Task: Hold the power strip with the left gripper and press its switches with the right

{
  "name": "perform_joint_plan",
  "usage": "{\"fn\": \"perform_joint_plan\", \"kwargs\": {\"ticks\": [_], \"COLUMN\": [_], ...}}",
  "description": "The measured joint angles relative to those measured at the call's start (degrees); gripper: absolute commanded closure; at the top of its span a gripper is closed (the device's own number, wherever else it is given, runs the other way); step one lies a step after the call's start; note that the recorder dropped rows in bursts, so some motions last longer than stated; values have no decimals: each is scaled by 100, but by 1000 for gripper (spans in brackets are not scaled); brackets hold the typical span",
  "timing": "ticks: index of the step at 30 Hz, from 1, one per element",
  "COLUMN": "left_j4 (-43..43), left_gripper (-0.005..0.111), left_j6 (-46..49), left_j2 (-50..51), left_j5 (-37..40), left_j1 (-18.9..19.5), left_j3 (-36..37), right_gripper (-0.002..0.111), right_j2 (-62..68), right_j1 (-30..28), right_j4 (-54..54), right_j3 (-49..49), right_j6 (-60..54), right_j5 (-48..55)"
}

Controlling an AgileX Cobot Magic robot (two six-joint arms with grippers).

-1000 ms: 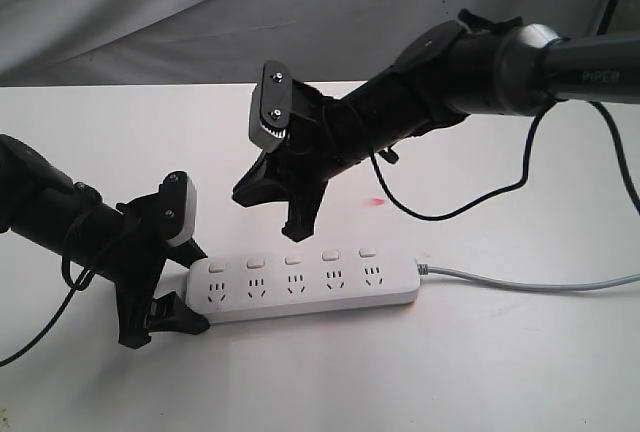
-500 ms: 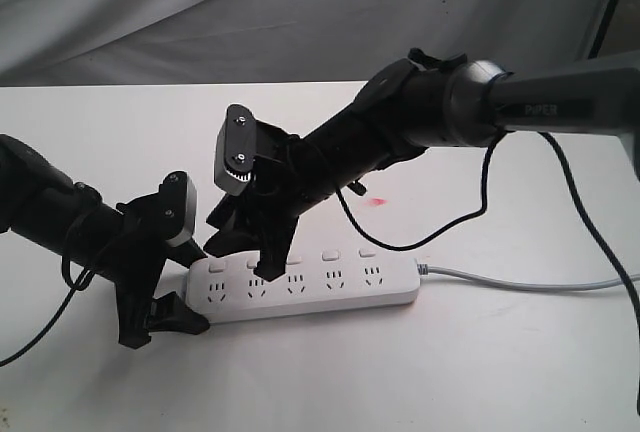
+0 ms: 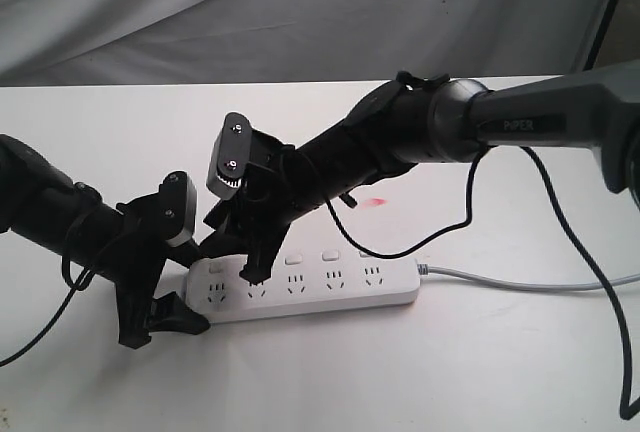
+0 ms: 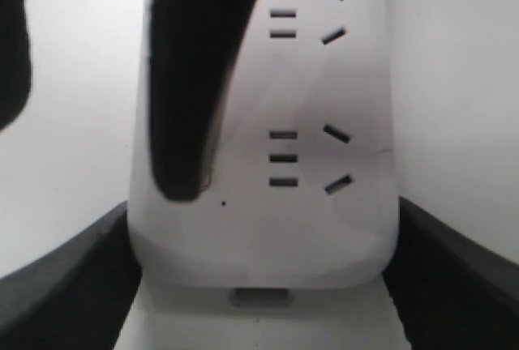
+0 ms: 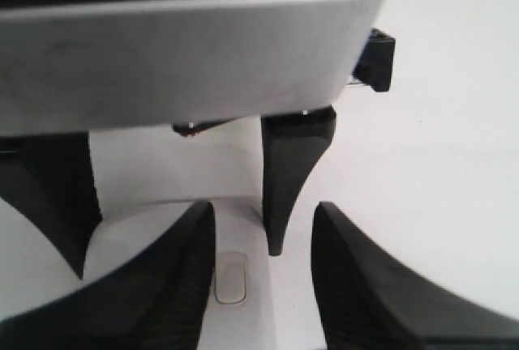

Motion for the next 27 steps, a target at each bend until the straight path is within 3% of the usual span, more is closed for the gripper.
{"fn": "perform_joint_plan", "kwargs": {"ticks": [27], "left_j4": [0], "left_gripper": [49], "left_j6": [0], "left_j2": [0], "left_j5": [0], "left_j1": [0], "left_j3": [0], "right_gripper": [71], "right_j2": [295], "right_j1": [70], "right_j4": [137], "right_j3": [0], "right_j6": [-743], "right_j5": [-395]}}
